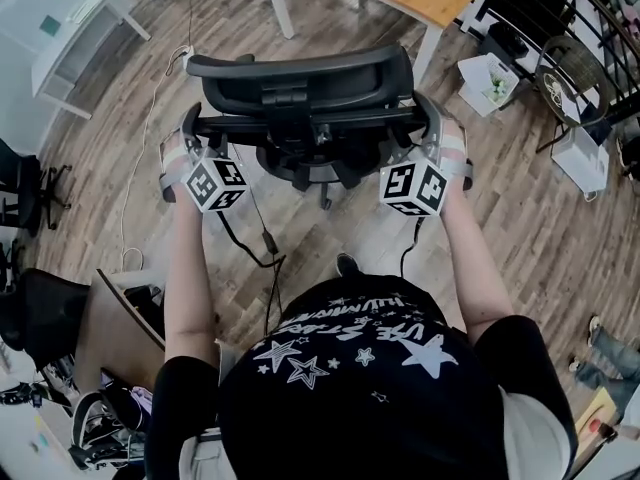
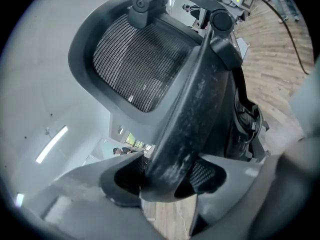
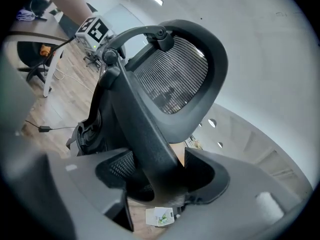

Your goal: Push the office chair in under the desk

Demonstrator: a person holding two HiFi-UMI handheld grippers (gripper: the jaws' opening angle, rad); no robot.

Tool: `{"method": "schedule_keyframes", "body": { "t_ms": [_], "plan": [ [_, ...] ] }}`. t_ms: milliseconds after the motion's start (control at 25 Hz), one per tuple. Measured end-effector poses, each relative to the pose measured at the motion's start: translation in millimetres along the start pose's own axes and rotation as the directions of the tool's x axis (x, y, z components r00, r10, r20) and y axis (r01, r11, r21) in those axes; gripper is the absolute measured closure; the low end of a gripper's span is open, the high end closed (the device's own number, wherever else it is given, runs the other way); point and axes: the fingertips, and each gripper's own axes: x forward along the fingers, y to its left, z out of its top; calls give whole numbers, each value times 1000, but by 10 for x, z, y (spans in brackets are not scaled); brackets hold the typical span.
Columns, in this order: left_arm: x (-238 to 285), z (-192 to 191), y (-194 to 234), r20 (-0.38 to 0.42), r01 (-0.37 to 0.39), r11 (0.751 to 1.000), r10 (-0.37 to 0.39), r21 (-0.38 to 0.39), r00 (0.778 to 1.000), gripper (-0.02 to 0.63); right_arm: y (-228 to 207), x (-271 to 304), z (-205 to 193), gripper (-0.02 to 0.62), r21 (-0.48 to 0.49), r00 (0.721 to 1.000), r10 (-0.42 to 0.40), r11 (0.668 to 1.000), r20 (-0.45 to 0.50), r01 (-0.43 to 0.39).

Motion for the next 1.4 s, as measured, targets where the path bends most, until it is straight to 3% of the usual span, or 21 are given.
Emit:
{"method": "schedule_keyframes", "body": {
  "t_ms": [560,840,1400],
  "plan": [
    [637,164,139,23,24,1000,-24,12,999,347,-209,521,-35,301,-5,1000,20,1000,-9,-20],
    [1033,117,313,95,9,999,-12,31,995,347,-206,825,88,304,-3,999,7,1000,-46,-8],
    [2355,314,673,210,58,995,-74,82,975,347,-426,1763,199,305,40,982,-51,997,-183,59]
  ]
}}
